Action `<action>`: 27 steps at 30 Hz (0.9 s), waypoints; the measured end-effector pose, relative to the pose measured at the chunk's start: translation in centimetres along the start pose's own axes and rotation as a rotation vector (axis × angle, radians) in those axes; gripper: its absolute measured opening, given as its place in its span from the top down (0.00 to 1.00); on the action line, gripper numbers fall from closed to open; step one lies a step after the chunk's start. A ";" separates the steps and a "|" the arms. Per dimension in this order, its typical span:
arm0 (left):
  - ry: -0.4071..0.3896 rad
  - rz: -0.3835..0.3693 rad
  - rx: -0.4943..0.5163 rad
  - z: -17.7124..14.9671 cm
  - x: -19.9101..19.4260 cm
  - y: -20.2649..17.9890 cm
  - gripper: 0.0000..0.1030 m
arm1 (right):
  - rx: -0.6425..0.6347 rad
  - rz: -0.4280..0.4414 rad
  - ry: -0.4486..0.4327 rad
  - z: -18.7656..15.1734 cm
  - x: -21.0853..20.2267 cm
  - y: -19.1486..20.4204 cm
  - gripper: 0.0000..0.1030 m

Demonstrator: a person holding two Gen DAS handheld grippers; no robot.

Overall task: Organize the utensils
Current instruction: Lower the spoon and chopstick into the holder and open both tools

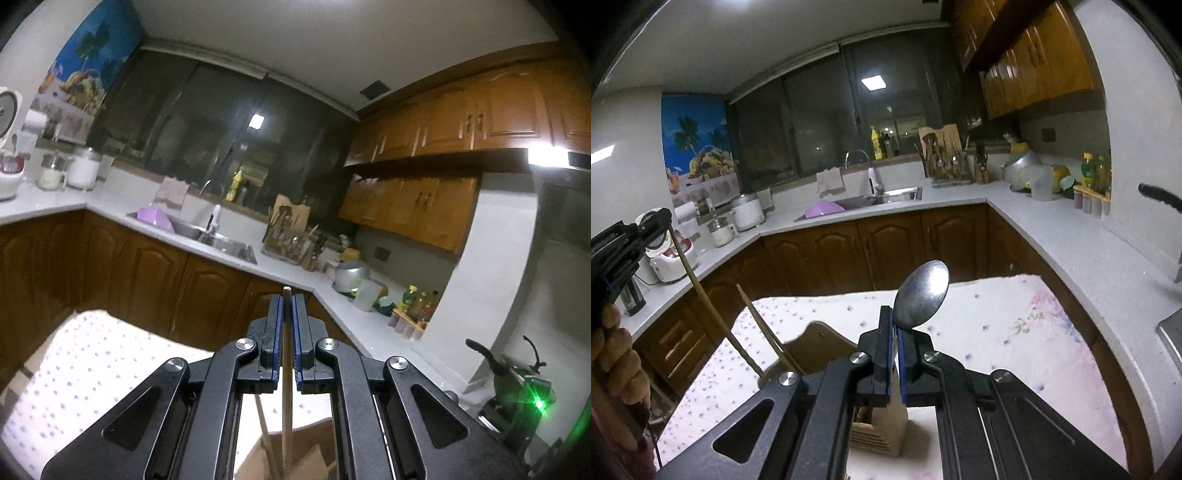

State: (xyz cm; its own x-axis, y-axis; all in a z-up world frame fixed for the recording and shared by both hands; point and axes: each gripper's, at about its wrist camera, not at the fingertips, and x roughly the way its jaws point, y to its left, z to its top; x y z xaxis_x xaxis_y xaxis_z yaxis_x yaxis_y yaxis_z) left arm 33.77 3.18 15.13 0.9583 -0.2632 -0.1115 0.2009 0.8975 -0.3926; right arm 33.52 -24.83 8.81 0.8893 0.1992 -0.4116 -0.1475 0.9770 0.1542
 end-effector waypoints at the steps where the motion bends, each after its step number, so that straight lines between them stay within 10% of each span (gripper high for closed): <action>1: 0.005 0.005 -0.004 -0.4 0.4 0.1 0.96 | 0.002 -0.001 0.011 -0.3 0.5 -0.1 0.98; 27: 0.137 0.006 0.185 -7.5 2.4 -0.3 0.95 | -0.019 0.026 0.188 -4.2 5.7 1.1 0.98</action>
State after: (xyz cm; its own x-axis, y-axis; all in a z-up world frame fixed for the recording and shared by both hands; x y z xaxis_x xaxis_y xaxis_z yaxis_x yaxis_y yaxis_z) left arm 34.46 -0.34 8.11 0.9255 -0.2923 -0.2409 0.2415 0.9453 -0.2193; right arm 36.61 -22.24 2.83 0.7885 0.2334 -0.5690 -0.1790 0.9722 0.1508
